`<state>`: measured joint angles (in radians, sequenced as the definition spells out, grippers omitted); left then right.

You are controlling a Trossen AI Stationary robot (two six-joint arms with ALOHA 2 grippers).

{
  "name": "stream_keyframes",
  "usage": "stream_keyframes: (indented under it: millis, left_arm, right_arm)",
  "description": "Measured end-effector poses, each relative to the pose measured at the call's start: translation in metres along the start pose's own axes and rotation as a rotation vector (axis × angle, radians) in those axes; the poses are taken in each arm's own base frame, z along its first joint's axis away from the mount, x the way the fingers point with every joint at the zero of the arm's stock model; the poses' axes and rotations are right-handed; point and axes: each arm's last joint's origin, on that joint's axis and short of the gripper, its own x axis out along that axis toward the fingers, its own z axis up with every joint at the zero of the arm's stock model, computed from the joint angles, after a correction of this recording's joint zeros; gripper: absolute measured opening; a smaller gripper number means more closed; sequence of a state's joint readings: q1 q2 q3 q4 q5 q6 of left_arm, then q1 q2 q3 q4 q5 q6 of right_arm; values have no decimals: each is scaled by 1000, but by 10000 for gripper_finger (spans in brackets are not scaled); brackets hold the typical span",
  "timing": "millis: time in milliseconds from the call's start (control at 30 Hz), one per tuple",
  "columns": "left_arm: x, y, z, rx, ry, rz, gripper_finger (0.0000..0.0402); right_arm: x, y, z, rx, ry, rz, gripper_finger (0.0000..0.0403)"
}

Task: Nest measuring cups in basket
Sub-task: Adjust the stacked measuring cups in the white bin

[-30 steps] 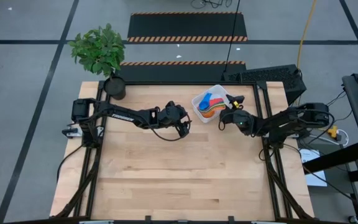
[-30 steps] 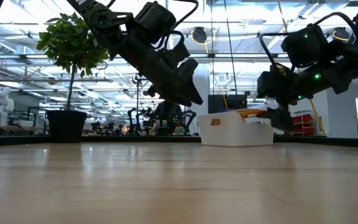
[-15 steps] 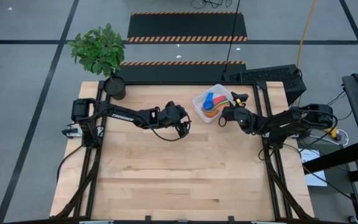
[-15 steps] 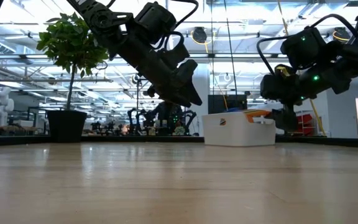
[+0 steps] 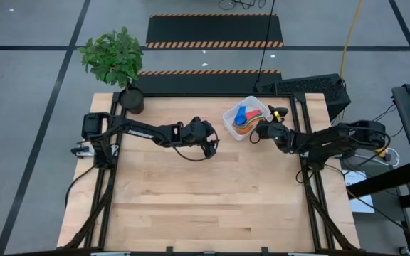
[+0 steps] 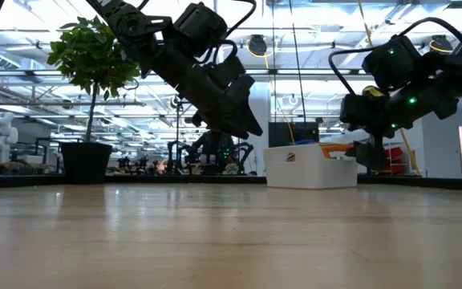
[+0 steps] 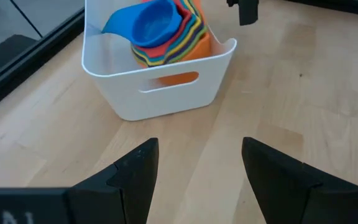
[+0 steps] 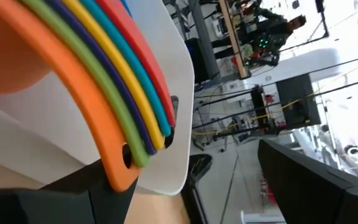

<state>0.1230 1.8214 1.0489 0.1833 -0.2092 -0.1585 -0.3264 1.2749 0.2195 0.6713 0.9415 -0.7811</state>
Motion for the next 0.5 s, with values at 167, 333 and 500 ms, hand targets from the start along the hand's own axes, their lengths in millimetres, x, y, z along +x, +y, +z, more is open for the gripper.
stream_keyframes:
  millis: [167,333,500]
  left_arm:
    - [0,0,0,0,0,-3,234]
    - [0,0,0,0,0,-3,234]
    - [0,0,0,1,0,-3,234]
  right_arm:
    - [-4,-3,-4,46,3,46,318]
    - [-10,-7,-7,108,-30,116,318]
    - [-14,-10,-9,149,-54,167,318]
